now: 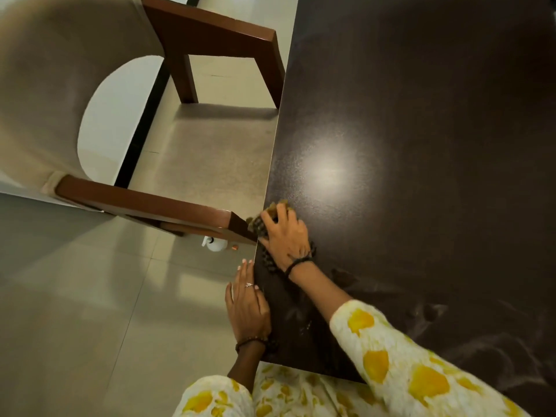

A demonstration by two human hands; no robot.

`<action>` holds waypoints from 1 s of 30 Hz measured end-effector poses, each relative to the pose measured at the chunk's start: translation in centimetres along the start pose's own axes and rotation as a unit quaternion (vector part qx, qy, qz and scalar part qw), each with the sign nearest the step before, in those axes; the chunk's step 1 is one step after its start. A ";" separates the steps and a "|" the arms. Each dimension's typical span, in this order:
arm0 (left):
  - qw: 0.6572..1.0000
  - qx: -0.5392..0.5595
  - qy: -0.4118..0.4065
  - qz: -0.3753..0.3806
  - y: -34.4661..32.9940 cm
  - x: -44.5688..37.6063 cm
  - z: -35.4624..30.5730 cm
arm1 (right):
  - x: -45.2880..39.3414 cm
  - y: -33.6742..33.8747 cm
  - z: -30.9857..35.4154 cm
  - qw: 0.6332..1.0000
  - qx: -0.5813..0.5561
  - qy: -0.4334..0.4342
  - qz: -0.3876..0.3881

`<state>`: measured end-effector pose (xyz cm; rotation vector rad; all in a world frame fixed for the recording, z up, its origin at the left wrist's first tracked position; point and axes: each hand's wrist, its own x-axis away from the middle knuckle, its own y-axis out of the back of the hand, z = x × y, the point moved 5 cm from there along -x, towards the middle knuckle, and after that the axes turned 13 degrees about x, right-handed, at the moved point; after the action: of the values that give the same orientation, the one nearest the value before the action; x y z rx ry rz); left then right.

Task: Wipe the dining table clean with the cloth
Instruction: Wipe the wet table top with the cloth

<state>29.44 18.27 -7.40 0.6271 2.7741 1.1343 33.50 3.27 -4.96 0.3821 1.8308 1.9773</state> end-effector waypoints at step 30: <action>0.997 -0.003 -0.054 0.055 -0.1 -1.2 0.2 | 7.4 0.7 -5.6 0.976 0.041 -0.212 -0.022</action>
<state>30.54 17.91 -7.71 0.8253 2.6740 1.0934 24.33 1.82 -5.39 0.7210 1.6301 1.6378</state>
